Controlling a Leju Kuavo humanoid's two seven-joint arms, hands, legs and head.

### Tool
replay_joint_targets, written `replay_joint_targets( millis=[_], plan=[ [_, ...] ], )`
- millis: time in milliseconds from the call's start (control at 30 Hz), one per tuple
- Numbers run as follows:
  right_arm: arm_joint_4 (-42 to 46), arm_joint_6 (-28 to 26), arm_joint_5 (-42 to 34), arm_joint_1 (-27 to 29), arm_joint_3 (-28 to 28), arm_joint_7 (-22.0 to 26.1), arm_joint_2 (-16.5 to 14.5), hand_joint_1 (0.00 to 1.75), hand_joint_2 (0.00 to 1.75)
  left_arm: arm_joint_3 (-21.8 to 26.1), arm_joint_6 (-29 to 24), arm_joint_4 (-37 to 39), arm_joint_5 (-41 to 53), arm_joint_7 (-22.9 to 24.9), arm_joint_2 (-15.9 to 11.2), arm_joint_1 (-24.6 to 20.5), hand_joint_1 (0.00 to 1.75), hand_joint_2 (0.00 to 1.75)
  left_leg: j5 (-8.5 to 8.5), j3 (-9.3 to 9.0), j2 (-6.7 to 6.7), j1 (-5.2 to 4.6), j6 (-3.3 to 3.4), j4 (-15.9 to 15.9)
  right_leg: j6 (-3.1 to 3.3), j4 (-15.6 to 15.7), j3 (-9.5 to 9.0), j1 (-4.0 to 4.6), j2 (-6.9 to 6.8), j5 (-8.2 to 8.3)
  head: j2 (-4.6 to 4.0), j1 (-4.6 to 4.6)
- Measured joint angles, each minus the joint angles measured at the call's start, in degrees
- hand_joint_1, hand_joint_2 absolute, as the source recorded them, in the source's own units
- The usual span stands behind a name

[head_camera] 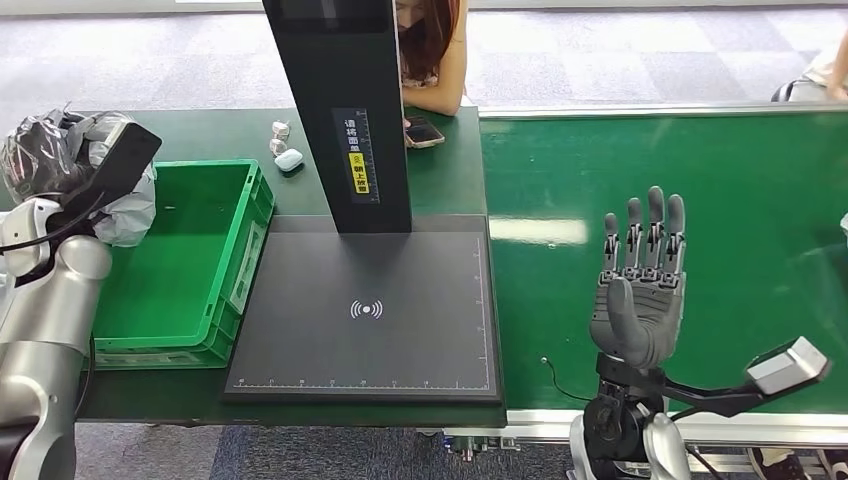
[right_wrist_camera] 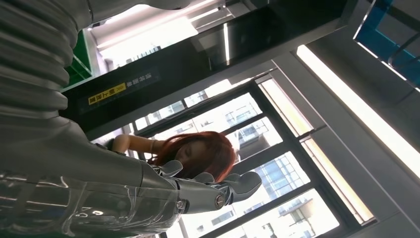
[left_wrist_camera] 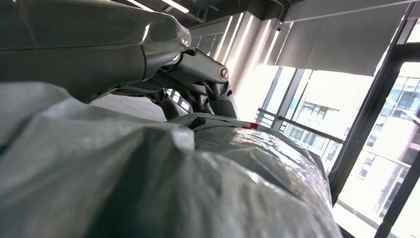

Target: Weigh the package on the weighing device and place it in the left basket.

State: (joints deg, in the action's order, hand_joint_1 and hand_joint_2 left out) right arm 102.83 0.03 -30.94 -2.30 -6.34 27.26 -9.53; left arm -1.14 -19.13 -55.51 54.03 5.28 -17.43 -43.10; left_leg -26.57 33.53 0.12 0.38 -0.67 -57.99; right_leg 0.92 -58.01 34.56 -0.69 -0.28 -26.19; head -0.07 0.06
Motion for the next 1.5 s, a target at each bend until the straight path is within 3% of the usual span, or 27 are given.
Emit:
replay_joint_targets(
  millis=[33,133,167,600,1000,1267,1433,1500],
  plan=[
    [0.1,-0.2,0.2,0.1,0.0,-0.1,0.0,0.0,1.75,0.2,0.5,-1.0,0.0,0.0,0.0,0.8,1.65,1.75,0.0,0.0,0.0,0.0,0.0,0.0,0.0,0.0,0.0,0.0,0.0,0.0,0.0,0.01],
    [0.2,-0.5,0.6,0.1,0.2,-0.6,-0.1,0.0,1.75,0.4,2.5,-3.7,0.6,0.7,0.1,2.8,0.34,1.75,0.0,0.01,-0.01,0.01,0.0,0.0,0.0,0.0,0.0,0.0,-0.01,0.0,0.0,0.01],
    [0.3,-0.6,0.7,0.2,0.3,-0.8,-0.1,0.0,1.75,0.4,3.0,-4.4,0.8,1.1,0.2,3.3,0.0,1.75,0.0,0.01,-0.01,0.0,0.0,0.0,0.0,0.0,0.0,0.0,-0.01,0.0,0.0,0.01],
    [0.9,-0.8,2.3,0.1,0.7,-2.2,-0.8,0.0,1.75,1.2,4.8,-10.4,3.6,3.2,1.2,5.6,0.0,1.75,0.0,0.02,-0.01,0.04,0.0,0.0,0.0,0.0,0.01,0.01,-0.01,0.0,0.0,0.01],
    [1.9,-0.9,3.2,0.5,1.1,-3.2,-1.1,0.0,1.75,2.9,2.3,-14.0,9.9,8.3,2.0,7.0,0.0,1.75,0.0,0.02,-0.01,0.06,0.0,0.0,0.0,0.0,0.0,0.02,0.0,0.01,0.0,0.01],
    [1.9,-0.8,3.2,0.5,1.1,-4.2,-1.2,0.0,1.75,8.8,-1.3,-7.3,19.6,14.2,-2.9,6.2,0.0,1.75,-0.01,-0.02,0.17,0.16,-0.03,0.0,0.02,-0.1,0.03,0.13,0.2,0.0,0.0,0.0],
    [2.0,-0.7,3.2,0.5,1.2,-4.2,-1.2,0.0,1.75,12.4,-1.1,-4.6,19.8,13.5,-6.3,6.2,0.0,1.75,-0.02,-0.01,0.17,0.23,-0.08,0.0,0.03,0.0,0.03,0.27,0.19,0.0,0.0,0.01],
    [1.9,-0.6,3.1,0.5,1.2,-4.3,-1.2,0.0,1.75,13.9,-2.6,-5.1,16.8,10.5,-7.0,6.4,0.0,1.75,-0.02,-0.02,0.17,0.23,-0.08,0.0,0.04,0.0,0.03,0.28,0.19,0.0,0.0,0.0]
  ],
)
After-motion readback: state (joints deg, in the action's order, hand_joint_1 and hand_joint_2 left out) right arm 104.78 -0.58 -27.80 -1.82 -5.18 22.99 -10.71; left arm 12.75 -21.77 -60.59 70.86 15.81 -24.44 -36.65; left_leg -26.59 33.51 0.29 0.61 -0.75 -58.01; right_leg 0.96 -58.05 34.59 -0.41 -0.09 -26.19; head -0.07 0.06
